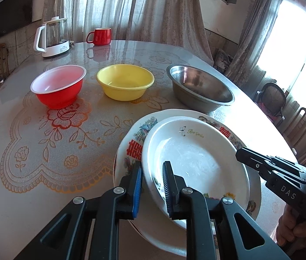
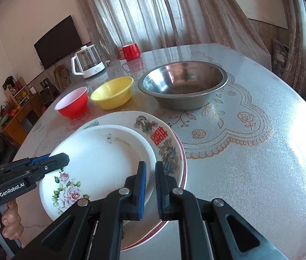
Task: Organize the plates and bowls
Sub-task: 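Lower the rose-pattern plate onto the double-happiness plate with the left tool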
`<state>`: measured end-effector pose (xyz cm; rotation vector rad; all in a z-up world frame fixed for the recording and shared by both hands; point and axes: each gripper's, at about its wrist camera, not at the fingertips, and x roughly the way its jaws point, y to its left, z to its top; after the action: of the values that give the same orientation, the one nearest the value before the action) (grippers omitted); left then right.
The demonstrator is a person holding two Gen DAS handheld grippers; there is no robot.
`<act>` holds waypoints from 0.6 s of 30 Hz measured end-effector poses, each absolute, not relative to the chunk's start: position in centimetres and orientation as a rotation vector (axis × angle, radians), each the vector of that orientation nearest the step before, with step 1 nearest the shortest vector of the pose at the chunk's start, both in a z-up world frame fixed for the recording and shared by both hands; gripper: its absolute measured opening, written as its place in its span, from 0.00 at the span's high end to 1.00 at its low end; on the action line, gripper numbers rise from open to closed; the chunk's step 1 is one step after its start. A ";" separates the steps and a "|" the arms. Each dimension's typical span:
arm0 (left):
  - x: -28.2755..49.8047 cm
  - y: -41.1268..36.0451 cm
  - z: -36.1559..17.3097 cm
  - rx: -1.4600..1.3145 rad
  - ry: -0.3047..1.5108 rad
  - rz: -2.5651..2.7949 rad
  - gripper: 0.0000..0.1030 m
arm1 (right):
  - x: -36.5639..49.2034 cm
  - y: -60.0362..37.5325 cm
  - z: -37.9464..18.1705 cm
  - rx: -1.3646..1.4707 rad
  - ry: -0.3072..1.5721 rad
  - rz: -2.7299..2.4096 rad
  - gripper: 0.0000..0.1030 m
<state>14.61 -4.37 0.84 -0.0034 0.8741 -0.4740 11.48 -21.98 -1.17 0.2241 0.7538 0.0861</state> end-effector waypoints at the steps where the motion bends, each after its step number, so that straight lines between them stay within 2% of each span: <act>1: 14.6 -4.3 0.8 0.001 0.873 -0.471 0.82 | 11.7 -21.8 -1.1 0.211 0.755 0.082 0.95; 7: 13.6 -4.0 0.8 0.030 0.854 -0.492 0.82 | 11.8 -20.6 -1.9 0.169 0.792 0.109 0.99; 15: 13.3 -3.4 0.9 0.013 0.847 -0.480 0.82 | 10.6 -21.0 -0.4 0.182 0.731 0.119 0.95; 18: 13.3 -3.5 0.9 0.004 0.848 -0.473 0.82 | 10.9 -21.9 0.3 0.210 0.712 0.090 0.86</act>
<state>13.30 -3.52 0.89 0.0043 0.8475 -0.4727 10.91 -21.92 0.29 0.2098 0.7123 0.0904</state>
